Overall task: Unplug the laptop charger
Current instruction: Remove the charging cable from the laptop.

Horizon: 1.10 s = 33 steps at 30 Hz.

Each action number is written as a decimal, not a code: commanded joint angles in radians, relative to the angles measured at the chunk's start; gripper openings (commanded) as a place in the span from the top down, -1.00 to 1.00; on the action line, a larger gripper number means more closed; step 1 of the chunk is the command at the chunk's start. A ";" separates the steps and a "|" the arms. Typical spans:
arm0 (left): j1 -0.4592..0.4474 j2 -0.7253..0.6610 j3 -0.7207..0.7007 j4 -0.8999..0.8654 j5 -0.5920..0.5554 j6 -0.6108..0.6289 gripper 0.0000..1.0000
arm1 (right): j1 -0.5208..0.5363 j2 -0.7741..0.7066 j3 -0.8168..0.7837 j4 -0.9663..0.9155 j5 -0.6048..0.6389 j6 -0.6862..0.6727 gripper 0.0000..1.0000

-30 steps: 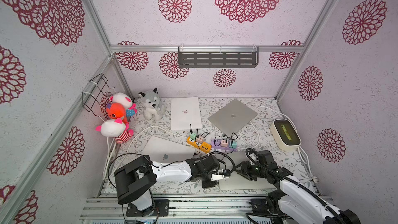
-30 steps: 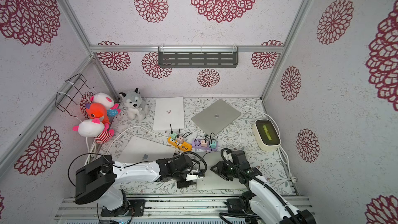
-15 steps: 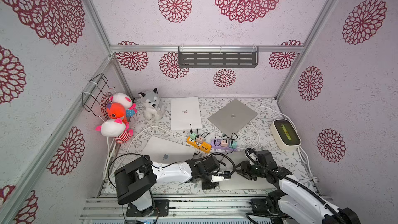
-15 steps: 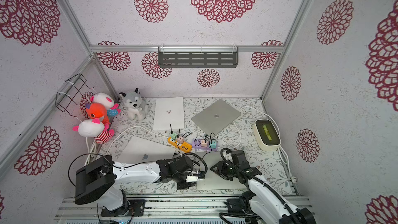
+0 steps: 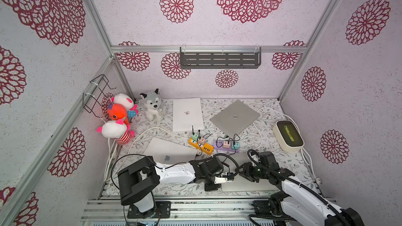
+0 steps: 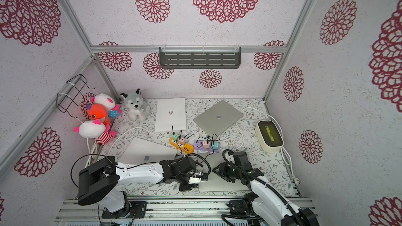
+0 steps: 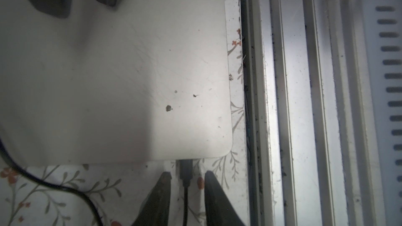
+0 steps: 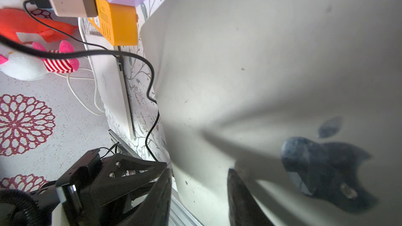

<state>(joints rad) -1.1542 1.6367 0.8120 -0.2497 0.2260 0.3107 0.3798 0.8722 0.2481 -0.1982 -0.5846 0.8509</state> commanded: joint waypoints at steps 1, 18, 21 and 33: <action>-0.015 0.015 0.025 -0.013 0.020 0.019 0.40 | 0.004 0.002 -0.003 0.014 -0.024 0.010 0.13; -0.011 0.055 0.071 -0.063 0.032 0.014 0.47 | 0.004 0.010 -0.005 0.019 -0.027 0.005 0.13; -0.011 0.055 0.072 -0.066 0.032 0.011 0.47 | 0.005 0.008 -0.003 0.017 -0.029 0.006 0.13; -0.002 0.073 0.087 -0.083 0.045 0.011 0.54 | 0.004 0.017 -0.004 0.026 -0.031 0.007 0.13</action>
<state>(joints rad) -1.1542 1.6958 0.8803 -0.3237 0.2493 0.3099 0.3805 0.8890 0.2481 -0.1852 -0.5961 0.8509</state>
